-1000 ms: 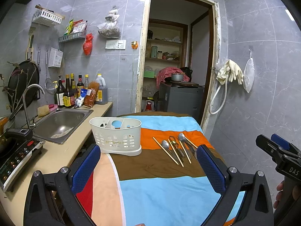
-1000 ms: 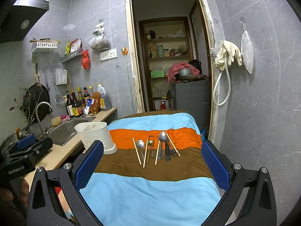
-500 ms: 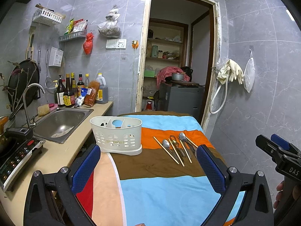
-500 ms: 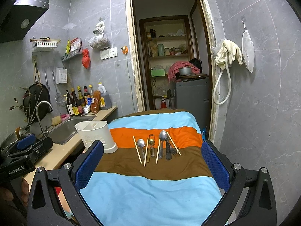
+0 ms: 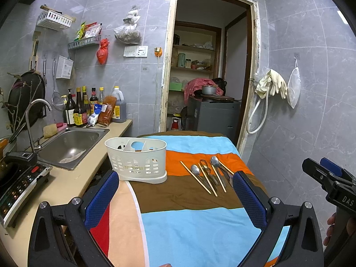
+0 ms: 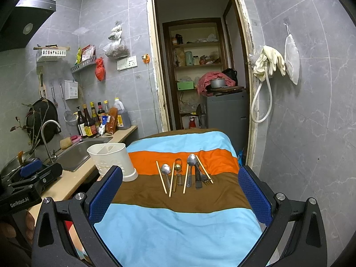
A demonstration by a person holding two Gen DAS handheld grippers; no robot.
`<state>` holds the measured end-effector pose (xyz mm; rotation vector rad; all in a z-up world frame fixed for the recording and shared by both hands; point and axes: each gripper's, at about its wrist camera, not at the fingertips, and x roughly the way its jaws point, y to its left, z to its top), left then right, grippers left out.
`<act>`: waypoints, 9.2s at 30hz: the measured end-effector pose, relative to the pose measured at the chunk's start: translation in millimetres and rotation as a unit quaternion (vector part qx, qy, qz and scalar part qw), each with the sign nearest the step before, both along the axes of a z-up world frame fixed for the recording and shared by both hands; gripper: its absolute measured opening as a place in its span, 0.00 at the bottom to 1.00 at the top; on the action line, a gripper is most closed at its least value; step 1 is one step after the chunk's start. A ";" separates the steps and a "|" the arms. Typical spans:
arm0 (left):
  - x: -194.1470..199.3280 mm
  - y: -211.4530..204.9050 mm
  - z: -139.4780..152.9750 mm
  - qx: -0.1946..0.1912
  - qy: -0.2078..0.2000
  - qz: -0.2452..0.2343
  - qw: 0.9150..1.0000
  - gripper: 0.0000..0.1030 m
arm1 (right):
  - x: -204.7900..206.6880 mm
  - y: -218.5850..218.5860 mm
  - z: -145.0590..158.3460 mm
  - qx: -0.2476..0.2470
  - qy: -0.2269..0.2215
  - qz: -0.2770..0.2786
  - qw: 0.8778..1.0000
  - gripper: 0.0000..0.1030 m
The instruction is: Organize utensils
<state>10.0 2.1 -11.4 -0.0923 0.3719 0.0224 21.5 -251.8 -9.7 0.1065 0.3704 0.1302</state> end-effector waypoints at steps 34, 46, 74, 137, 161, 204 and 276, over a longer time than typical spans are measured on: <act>2.0 -1.3 -0.7 -0.001 0.002 -0.001 1.000 1.00 | 1.7 -1.8 -0.8 -0.001 0.004 -0.002 1.000 0.99; 23.0 5.1 9.5 -0.006 -0.025 -0.046 0.999 1.00 | -2.3 4.0 19.0 -0.004 -0.039 -0.051 0.998 0.99; 171.3 -60.8 -29.2 -0.034 0.048 -0.028 0.998 0.93 | 184.2 -70.7 4.3 -0.010 0.033 0.022 0.999 0.99; 331.1 -53.4 -156.3 -0.150 0.358 0.024 0.921 0.05 | 402.3 -5.3 -189.1 -0.085 0.397 0.195 0.893 0.04; 249.0 -3.1 -22.8 -0.185 0.111 -0.048 0.975 0.05 | 296.5 13.7 -45.4 0.125 0.089 0.193 0.969 0.04; 271.4 183.2 -65.5 -0.137 -0.091 0.048 0.985 0.05 | 285.4 212.9 -58.8 0.142 -0.116 0.173 0.968 0.04; 239.2 -58.1 -35.0 -0.052 -0.039 -0.012 0.998 1.00 | 240.1 -66.3 -4.9 0.043 -0.085 0.046 0.994 0.98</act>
